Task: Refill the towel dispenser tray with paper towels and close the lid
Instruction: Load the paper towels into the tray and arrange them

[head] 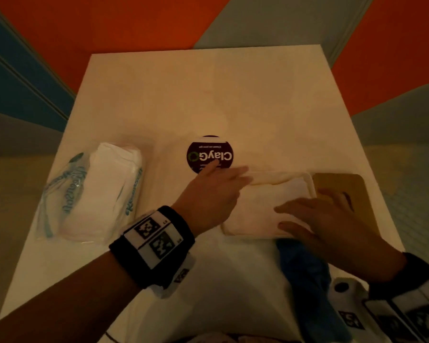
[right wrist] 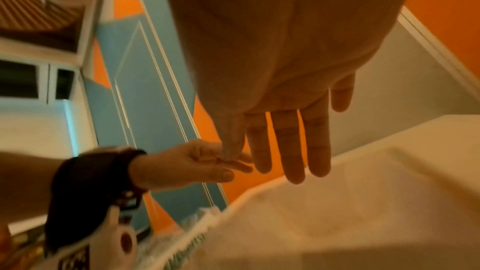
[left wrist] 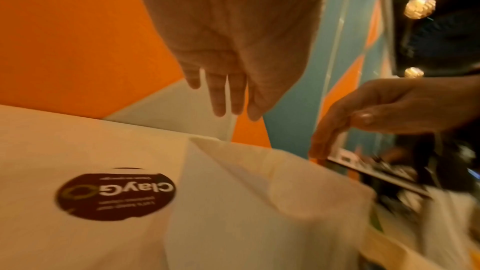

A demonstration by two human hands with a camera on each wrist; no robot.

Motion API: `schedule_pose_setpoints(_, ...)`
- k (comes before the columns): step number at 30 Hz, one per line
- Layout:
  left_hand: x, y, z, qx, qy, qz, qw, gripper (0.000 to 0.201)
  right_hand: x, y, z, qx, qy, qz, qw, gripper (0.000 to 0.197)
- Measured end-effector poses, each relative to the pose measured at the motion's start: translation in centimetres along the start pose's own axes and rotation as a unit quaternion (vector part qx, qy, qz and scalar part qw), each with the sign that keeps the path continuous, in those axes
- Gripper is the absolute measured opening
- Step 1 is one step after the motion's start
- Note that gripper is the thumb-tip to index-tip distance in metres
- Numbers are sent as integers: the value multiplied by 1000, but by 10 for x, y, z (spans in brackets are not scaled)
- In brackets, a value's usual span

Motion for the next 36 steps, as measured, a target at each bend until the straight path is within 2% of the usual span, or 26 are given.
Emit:
schedule_pose_setpoints(2,27,14,-13,-79,91,-139,983,35,30,3,20,26,17,79,996,61)
schedule_pose_setpoints(4,65,25,-34,-130,200,-231,943,33,65,-4,44,71,64,107,990,58)
schedule_pose_setpoints(6,112,29,-62,-159,311,-269,898,35,104,-15,71,95,131,128,979,44)
schedule_pose_setpoints(7,139,31,-82,-155,364,-273,877,36,126,-23,87,121,150,140,971,37)
schedule_pose_setpoints(9,170,26,-103,-109,460,-248,845,41,151,-40,109,162,168,163,959,35)
schedule_pose_setpoints(11,197,24,-124,-65,513,-211,829,48,181,-58,137,168,189,154,955,40)
schedule_pose_setpoints(14,220,15,-141,-20,526,-211,824,58,209,-82,167,206,188,91,956,45)
schedule_pose_setpoints(17,231,7,-148,8,513,-267,816,63,217,-95,182,240,158,37,957,44)
schedule_pose_setpoints(23,241,7,-146,-17,505,-321,801,69,219,-103,188,250,83,53,963,40)
schedule_pose_setpoints(25,241,5,-144,-24,496,-300,814,65,221,-103,189,246,64,64,965,39)
schedule_pose_setpoints(28,238,1,-144,-57,465,-260,845,44,224,-104,191,251,44,77,964,43)
schedule_pose_setpoints(31,232,-1,-147,-73,419,-286,858,32,223,-103,192,237,24,106,965,48)
schedule_pose_setpoints(34,232,0,-149,-72,397,-354,843,30,219,-99,193,199,-39,184,962,44)
schedule_pose_setpoints(36,238,3,-152,-81,415,-381,822,29,215,-100,195,158,-81,227,958,38)
Point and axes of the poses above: each hand's wrist, its own z-axis towards the middle knuckle, its own y-axis out of the back of the hand, x = y × z, the point moved 3 cm from there along z, towards the middle knuckle, and after that the axes turned 6 degrees about y, right-handed, at the moved point
